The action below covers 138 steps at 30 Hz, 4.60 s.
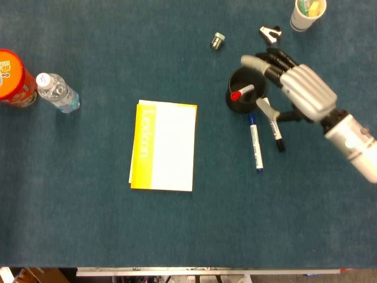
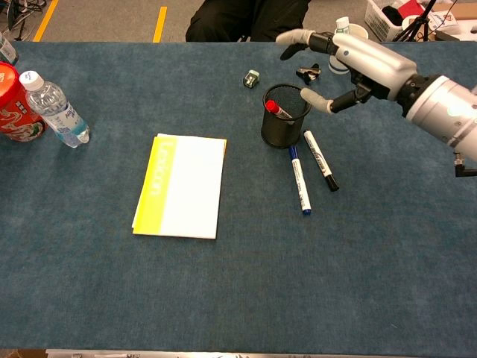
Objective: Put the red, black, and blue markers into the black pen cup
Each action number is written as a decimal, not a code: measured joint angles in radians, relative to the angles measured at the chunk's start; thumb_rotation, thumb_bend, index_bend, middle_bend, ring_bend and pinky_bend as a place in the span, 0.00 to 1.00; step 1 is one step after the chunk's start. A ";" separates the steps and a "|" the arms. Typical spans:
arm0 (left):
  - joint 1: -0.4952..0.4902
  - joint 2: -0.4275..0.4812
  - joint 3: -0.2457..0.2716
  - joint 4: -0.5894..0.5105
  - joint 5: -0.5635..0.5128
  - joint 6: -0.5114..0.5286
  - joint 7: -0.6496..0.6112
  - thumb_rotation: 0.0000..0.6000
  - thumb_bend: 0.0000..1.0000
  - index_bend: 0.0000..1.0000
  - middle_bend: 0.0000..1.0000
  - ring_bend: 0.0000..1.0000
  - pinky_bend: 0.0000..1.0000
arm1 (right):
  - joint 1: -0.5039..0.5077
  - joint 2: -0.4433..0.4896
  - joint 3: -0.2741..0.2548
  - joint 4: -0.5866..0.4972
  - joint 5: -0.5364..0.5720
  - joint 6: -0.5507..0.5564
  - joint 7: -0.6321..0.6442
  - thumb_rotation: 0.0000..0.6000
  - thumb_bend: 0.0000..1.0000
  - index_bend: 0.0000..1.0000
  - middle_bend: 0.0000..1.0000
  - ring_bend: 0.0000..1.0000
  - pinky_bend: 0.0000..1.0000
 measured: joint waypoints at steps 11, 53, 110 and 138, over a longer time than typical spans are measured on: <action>-0.005 -0.005 0.002 -0.005 0.012 -0.003 0.005 1.00 0.48 0.17 0.21 0.20 0.20 | -0.035 0.149 -0.208 -0.048 -0.242 0.036 -0.116 1.00 0.42 0.45 0.35 0.18 0.24; 0.014 -0.002 0.011 0.012 -0.008 -0.001 -0.015 1.00 0.48 0.17 0.21 0.20 0.20 | 0.034 -0.104 -0.274 0.389 -0.294 -0.026 -0.320 1.00 0.24 0.46 0.35 0.19 0.15; 0.012 -0.001 0.011 0.031 -0.016 -0.017 -0.036 1.00 0.48 0.17 0.21 0.20 0.20 | 0.037 -0.207 -0.295 0.512 -0.237 -0.018 -0.354 1.00 0.36 0.53 0.34 0.19 0.15; 0.000 0.005 0.012 0.003 0.003 -0.025 -0.012 1.00 0.48 0.17 0.21 0.20 0.20 | -0.048 -0.022 -0.212 0.166 -0.128 0.193 -0.142 1.00 0.40 0.64 0.40 0.24 0.16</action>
